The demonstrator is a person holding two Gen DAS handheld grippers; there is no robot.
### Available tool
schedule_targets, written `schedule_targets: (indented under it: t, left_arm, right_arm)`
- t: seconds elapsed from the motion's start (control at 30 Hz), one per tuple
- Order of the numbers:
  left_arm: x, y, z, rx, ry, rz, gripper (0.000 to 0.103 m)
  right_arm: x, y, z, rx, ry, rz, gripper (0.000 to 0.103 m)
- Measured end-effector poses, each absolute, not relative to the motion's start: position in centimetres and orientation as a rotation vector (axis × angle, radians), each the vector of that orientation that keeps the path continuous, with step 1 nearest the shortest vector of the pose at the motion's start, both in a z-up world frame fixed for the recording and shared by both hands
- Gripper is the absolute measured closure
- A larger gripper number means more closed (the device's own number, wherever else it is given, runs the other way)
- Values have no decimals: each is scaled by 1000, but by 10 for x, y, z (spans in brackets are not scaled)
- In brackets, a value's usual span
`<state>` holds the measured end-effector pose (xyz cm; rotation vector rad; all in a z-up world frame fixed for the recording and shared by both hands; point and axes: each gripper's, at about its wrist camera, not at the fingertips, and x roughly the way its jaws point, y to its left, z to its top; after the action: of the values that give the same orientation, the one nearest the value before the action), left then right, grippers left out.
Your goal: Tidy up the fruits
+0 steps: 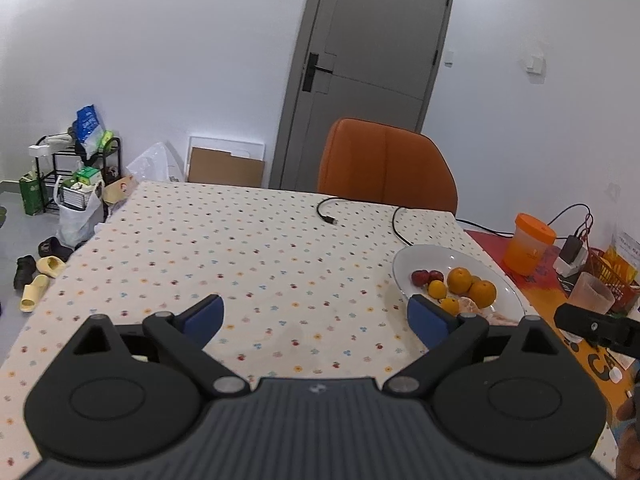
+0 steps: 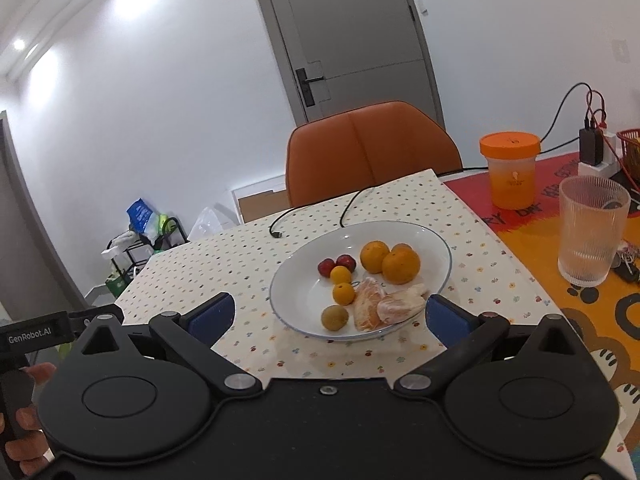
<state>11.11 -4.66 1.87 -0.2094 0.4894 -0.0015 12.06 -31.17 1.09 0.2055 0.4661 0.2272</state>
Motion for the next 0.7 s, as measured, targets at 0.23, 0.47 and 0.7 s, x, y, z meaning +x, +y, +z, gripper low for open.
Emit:
schedule_targets:
  t: [0.23, 0.47, 0.7]
  left_arm:
    - [96, -30, 23, -224, 498, 52, 5]
    - [77, -17, 29, -231, 491, 80, 5]
    - [64, -14, 36, -222, 482, 94, 5]
  right_arm:
    - [111, -298, 18, 173, 473, 256, 0]
    - [101, -280, 22, 128, 486, 305, 0]
    - [91, -267, 17, 106, 495, 352, 0]
